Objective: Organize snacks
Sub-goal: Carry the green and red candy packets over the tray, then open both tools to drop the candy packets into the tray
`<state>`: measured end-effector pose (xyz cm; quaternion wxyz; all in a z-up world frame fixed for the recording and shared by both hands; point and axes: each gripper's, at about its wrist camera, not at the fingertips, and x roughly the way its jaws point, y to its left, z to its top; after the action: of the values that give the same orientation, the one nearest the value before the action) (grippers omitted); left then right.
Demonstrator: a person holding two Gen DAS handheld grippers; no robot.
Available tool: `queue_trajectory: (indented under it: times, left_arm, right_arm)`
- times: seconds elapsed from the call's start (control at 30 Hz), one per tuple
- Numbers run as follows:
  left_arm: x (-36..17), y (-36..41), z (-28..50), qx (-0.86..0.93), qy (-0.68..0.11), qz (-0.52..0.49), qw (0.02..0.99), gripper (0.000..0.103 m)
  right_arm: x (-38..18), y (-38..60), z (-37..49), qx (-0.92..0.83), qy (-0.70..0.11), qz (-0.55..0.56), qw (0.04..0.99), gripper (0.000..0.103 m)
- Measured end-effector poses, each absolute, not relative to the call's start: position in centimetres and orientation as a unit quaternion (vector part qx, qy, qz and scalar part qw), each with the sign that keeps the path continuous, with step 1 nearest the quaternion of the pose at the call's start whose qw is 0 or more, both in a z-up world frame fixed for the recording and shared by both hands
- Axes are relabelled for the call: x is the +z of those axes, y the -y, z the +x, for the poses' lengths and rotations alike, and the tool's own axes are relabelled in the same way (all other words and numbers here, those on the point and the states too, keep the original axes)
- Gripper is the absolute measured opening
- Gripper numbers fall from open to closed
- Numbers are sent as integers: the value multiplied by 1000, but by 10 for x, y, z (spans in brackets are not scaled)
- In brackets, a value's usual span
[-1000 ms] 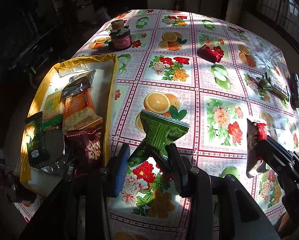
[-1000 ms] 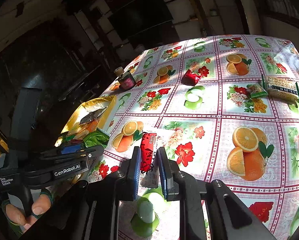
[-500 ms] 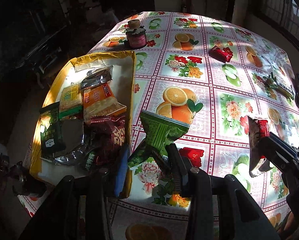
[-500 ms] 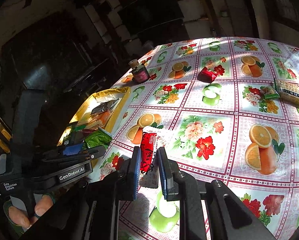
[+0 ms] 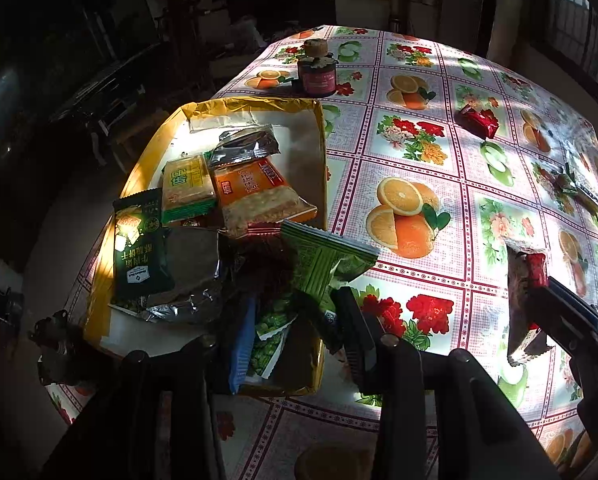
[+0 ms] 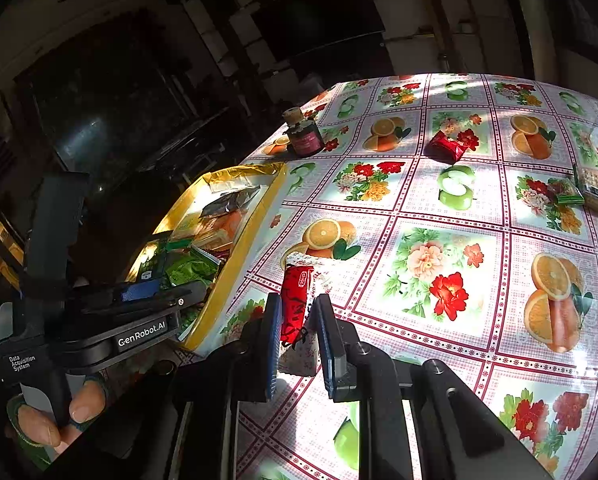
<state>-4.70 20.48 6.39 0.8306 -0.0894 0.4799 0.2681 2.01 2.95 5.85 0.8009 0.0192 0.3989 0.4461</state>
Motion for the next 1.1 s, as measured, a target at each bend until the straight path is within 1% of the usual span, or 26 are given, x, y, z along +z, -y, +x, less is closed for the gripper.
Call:
queue_trajectory:
  times: [0.57,1.1]
  left_arm:
    - [73,-237,-71,290,-463,-111,830,39]
    - [73,-299,-85,325,-457,-160,813,39]
  right_arm:
    - [73,-82,9,489,-388,-8,781,19]
    - [75,-172,30,535,-400,-12,744,19]
